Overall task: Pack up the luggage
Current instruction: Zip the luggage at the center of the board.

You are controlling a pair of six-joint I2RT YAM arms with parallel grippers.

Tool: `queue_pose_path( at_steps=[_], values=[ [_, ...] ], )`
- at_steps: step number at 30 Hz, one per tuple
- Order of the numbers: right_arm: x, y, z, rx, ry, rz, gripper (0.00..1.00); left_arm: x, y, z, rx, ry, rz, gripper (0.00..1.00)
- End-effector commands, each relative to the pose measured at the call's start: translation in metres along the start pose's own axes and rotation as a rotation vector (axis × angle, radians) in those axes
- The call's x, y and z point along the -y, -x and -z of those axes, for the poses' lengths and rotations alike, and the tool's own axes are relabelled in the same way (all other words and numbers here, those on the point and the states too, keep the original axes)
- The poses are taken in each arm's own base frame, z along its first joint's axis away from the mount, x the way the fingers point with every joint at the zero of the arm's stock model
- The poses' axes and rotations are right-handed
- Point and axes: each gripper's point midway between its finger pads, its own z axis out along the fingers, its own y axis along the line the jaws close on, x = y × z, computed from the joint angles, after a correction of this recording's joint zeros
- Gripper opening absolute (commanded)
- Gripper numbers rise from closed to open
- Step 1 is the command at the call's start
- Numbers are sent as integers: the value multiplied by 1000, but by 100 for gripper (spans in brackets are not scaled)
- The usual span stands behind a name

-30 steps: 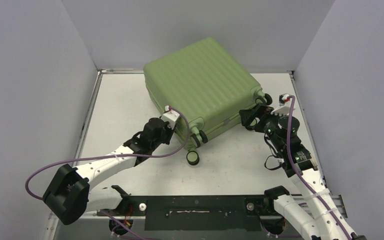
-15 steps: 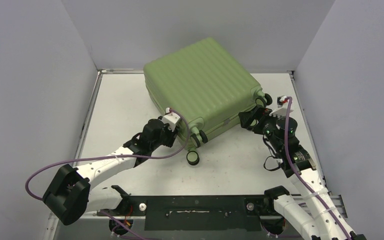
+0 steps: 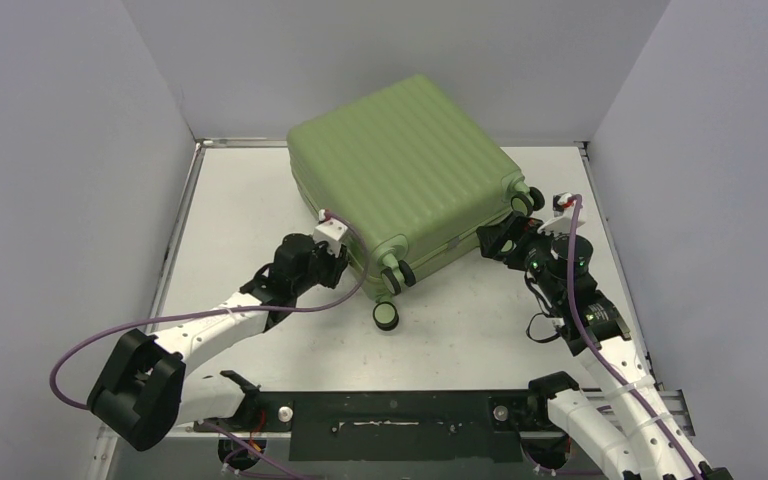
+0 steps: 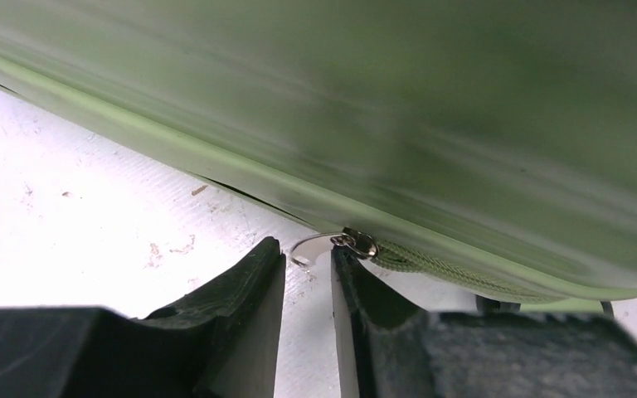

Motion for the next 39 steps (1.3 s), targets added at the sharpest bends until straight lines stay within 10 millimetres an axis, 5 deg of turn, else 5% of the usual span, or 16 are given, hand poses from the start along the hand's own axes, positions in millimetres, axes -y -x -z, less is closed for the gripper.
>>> queue_pose_path(
  at_steps=[1,16,26,39],
  values=[
    [-5,7,0,36,18,3,92,6,44,0,162,-52,44,24],
    [-4,5,-1,30,17,2,92,27,41,0,155,-168,31,24],
    [-4,7,2,35,16,-1,92,36,33,2,122,-189,-9,36],
    [-6,7,6,33,21,-10,92,43,37,1,146,-228,-1,5]
  ],
)
